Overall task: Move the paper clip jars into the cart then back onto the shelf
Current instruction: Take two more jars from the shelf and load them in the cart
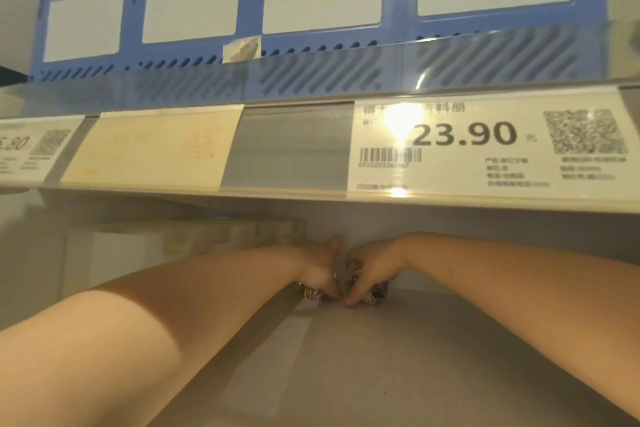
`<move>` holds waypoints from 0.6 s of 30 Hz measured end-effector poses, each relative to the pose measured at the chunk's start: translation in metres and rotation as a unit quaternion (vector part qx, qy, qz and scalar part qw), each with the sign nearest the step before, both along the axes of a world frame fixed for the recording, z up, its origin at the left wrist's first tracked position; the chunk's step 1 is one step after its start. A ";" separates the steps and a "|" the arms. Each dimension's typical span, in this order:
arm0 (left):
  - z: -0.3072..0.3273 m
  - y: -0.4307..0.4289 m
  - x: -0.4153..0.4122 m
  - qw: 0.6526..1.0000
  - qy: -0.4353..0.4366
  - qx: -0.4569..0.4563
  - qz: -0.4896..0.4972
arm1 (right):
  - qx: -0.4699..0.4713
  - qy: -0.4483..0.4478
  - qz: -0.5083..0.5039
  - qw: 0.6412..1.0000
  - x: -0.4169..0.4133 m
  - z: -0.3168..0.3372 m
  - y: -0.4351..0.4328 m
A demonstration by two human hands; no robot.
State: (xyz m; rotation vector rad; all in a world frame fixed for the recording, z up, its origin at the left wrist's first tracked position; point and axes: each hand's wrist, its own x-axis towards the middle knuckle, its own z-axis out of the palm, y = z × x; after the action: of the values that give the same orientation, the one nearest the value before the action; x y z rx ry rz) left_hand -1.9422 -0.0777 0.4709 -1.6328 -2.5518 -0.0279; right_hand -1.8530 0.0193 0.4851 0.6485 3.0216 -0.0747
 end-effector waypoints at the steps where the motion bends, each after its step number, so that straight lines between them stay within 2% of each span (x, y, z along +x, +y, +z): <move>1: 0.001 0.002 -0.001 1.000 -0.007 -0.007 0.003 | 0.021 -0.030 -0.004 0.999 0.004 0.001 -0.002; 4: 0.012 -0.002 0.001 0.997 0.025 -0.074 0.019 | 0.061 -0.038 0.002 0.997 0.012 0.007 -0.005; 6: 0.017 -0.005 0.006 0.996 0.022 -0.086 0.003 | 0.059 -0.047 0.013 0.997 0.020 0.012 -0.014; 9: 0.016 -0.010 0.022 0.999 0.015 -0.026 -0.044 | 0.081 -0.042 0.021 0.996 0.035 0.016 -0.024; 13: 0.014 -0.021 0.052 0.994 -0.045 0.038 -0.088 | 0.101 -0.034 0.022 0.994 0.065 0.021 -0.041; 18: 0.018 -0.038 0.080 0.986 -0.094 0.098 -0.095 | 0.069 0.064 0.019 0.995 0.110 0.026 -0.050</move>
State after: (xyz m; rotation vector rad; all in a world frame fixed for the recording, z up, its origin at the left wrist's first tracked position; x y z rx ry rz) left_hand -1.8621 -0.1153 0.4894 -1.8645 -2.4156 -0.4559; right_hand -1.7433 -0.0304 0.5116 0.6185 3.1842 0.0972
